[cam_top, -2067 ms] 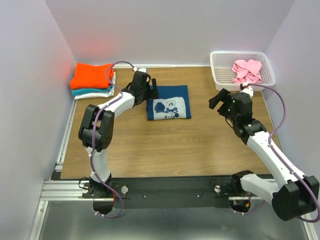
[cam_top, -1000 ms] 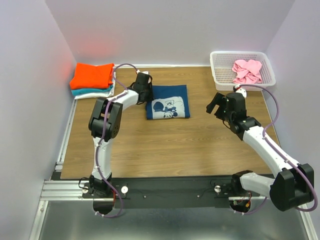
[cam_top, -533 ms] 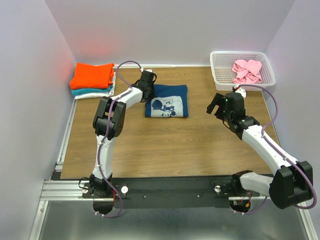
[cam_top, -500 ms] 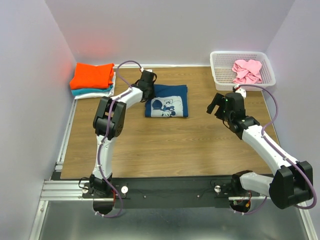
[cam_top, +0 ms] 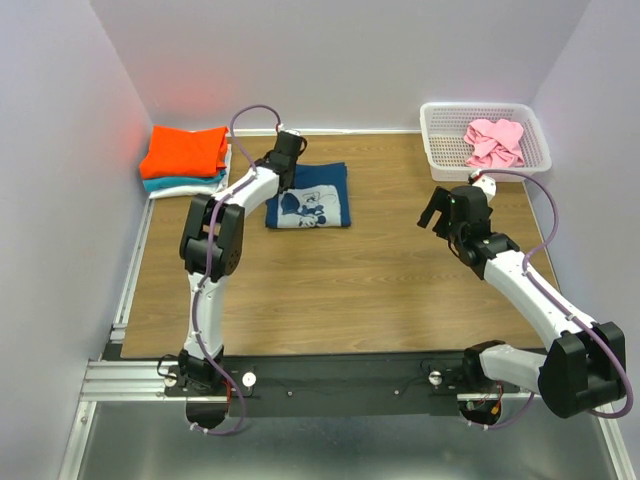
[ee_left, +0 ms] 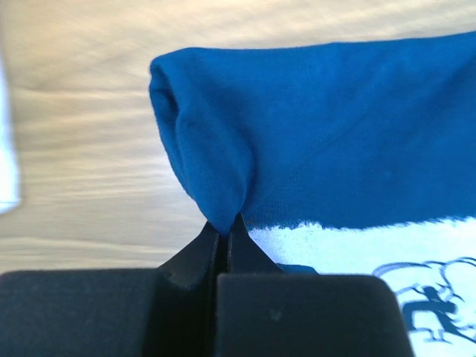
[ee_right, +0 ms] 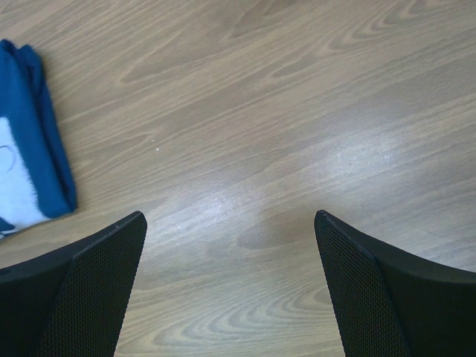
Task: Fold and stack the t-shirts
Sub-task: Neatly place the folded tshirt to the corner
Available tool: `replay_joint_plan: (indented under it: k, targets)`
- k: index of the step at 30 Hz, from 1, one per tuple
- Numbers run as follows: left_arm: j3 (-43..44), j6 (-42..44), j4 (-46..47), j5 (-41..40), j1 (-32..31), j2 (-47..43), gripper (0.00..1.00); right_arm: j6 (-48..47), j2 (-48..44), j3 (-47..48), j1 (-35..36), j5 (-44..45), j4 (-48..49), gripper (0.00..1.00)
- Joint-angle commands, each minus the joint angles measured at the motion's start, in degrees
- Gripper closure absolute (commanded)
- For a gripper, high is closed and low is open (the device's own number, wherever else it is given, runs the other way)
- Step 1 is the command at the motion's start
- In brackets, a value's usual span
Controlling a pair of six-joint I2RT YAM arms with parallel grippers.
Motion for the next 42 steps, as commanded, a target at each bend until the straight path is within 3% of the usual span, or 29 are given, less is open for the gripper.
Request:
replay_joint_plan:
  k: [1, 7, 18, 27, 42]
  targets:
    - [1.16, 8.32, -0.68, -7.64, 2.62, -4.73, 1.0, -0.38, -0.42, -0.96, -0.15, 4.16, -1.93, 0.0]
    - [3.98, 13.5, -0.86, -9.58, 6.4, -5.34, 1.0, -0.21, -0.16, -0.96, -0.15, 5.22, -2.19, 0.0]
    - [10.73, 22.47, 1.42, -5.02, 12.55, -7.19, 1.0, -0.21, 4.67, 0.01, -0.24, 6.81, -2.28, 0.0]
    - [21.81, 26.95, -2.62, -6.86, 14.05, -3.24, 1.0, -0.29, 8.19, 1.42, -0.24, 7.86, -2.19, 0.0]
    - [26.83, 30.65, -5.69, -5.81, 14.4, -6.22, 1.0, -0.29, 10.12, 2.03, -0.32, 7.6, -2.46, 0.0]
